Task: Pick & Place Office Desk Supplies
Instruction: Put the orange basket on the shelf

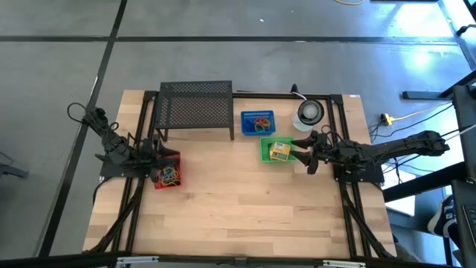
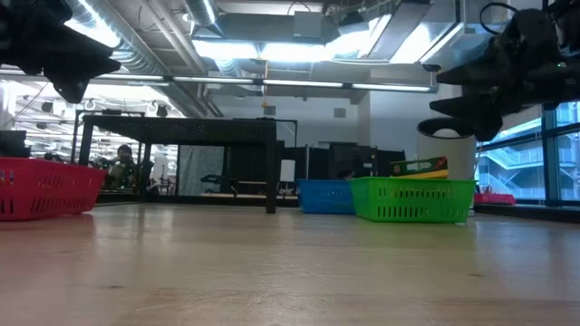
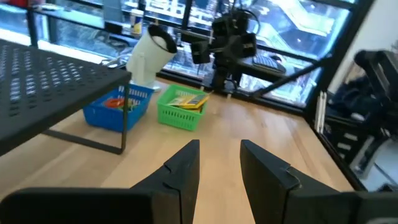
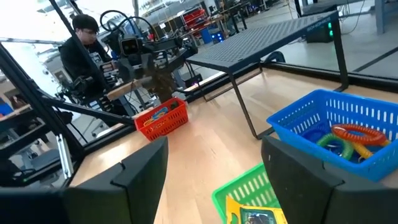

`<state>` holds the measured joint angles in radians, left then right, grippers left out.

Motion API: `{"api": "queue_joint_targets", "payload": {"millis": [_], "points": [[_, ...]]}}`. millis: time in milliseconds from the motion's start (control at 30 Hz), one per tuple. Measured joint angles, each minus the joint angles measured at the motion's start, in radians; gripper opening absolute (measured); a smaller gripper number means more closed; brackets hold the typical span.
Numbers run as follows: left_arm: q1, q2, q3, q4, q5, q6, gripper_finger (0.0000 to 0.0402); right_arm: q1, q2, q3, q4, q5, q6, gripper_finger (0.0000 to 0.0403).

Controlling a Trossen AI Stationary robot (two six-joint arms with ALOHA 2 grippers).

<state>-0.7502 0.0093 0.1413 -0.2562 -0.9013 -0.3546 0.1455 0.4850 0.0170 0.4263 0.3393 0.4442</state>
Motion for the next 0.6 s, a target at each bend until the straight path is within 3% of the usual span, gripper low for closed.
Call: {"api": "queue_joint_targets", "payload": {"millis": [267, 433, 600], "points": [[0.0, 0.076, 0.0, 0.084, 0.046, 0.027, 0.0115, 0.0, 0.0, 0.0, 0.0, 0.068, 0.037, 0.026], [0.0, 0.231, 0.0, 0.129, 0.072, -0.063, 0.0135, 0.0, 0.0, 0.0, 0.0, 0.069, 0.042, 0.026], [0.001, 0.434, 0.0, 0.246, 0.162, -0.154, 0.0155, 0.0, 0.0, 0.0, 0.0, 0.07, 0.039, 0.026]]}}
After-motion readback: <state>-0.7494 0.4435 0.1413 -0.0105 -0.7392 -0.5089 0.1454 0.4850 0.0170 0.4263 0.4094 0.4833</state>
